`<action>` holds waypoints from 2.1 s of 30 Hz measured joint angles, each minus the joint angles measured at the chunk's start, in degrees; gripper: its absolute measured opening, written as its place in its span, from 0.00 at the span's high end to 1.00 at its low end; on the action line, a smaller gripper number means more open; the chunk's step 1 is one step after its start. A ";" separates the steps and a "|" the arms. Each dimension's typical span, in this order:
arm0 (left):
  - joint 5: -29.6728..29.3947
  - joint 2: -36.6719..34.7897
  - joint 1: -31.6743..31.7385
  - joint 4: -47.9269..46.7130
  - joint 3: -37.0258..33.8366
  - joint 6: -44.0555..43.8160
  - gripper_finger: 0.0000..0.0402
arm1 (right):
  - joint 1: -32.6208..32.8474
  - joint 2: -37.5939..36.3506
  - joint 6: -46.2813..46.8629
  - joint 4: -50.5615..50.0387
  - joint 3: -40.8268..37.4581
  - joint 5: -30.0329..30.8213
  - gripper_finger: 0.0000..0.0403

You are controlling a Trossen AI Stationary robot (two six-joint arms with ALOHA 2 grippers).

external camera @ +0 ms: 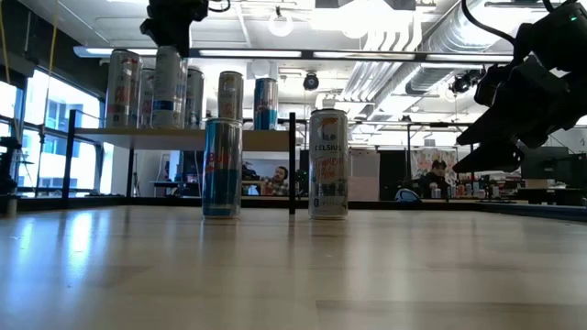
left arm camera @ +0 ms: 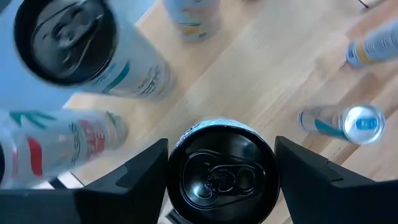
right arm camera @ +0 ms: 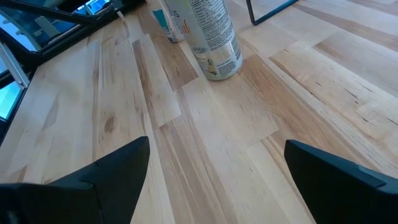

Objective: Place canned beverage on shelf
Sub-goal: Put the white blue soda can on the shelf aligned with the other white blue soda can

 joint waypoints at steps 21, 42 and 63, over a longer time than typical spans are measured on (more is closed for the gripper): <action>2.60 -0.16 -0.09 0.12 0.04 26.72 0.42 | 0.02 0.01 -0.01 0.00 0.00 0.29 0.11; 7.58 -0.07 -0.04 1.23 0.00 43.93 0.42 | 0.01 0.00 -0.01 -0.01 0.00 0.20 0.11; 8.28 -0.46 -0.07 -0.32 -0.02 56.10 0.42 | 0.02 0.02 0.00 -0.02 0.00 0.00 0.11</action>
